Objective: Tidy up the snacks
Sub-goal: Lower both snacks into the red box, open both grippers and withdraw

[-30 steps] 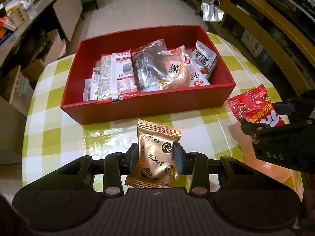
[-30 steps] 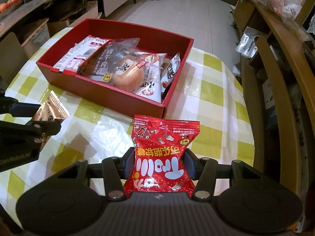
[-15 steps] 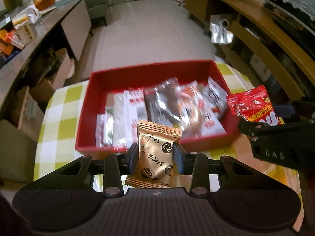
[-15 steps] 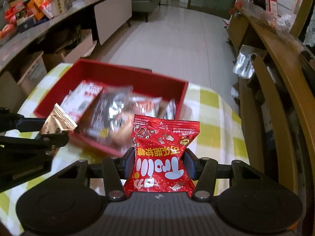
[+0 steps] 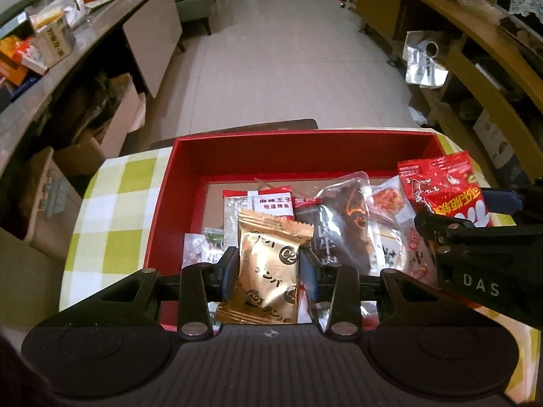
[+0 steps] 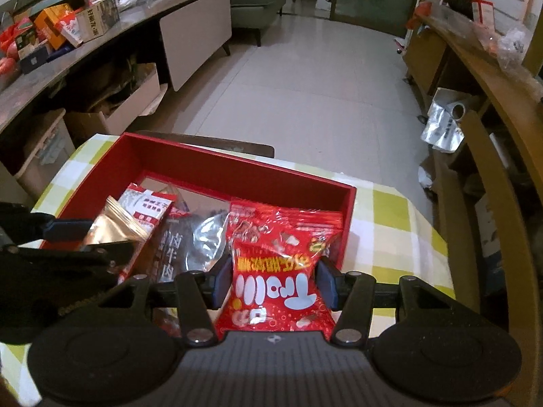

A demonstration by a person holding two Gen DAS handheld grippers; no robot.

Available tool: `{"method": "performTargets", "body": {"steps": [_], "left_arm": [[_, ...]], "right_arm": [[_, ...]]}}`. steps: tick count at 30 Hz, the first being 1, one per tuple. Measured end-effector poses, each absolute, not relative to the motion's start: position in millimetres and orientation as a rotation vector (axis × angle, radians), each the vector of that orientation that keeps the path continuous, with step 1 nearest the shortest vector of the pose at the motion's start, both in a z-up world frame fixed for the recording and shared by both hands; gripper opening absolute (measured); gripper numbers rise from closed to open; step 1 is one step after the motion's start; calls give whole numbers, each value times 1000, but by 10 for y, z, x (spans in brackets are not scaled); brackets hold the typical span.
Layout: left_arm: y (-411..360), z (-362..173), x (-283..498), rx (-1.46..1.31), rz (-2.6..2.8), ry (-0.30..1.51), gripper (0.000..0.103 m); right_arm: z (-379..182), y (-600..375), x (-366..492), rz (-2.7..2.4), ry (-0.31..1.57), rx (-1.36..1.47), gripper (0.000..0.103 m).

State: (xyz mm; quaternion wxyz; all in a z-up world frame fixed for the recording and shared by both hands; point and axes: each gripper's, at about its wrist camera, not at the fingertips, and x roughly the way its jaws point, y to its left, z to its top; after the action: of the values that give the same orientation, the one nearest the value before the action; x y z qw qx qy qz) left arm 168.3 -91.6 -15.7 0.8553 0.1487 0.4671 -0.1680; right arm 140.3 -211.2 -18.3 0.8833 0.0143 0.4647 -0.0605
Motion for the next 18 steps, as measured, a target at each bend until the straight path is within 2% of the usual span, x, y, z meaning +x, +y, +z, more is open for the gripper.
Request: {"method": "performTargets", "body": {"steps": [1,3,9,18], "left_arm": [[-918,-157,1687,313,-350,980,51],[-926,-150,1690,315,-345,975,69],[-887,-78,1640,298,-337,964,86],[-736,13,1391,268,-332,956,89]], "right_arm": [[-182,-2117,1412,-131,965,36,67],[-173,-2117,1414,-132,964,34,73],[-100,-2180,1291,-150,950,57,73],[47,-2094,986,-158,932,53,73]]}}
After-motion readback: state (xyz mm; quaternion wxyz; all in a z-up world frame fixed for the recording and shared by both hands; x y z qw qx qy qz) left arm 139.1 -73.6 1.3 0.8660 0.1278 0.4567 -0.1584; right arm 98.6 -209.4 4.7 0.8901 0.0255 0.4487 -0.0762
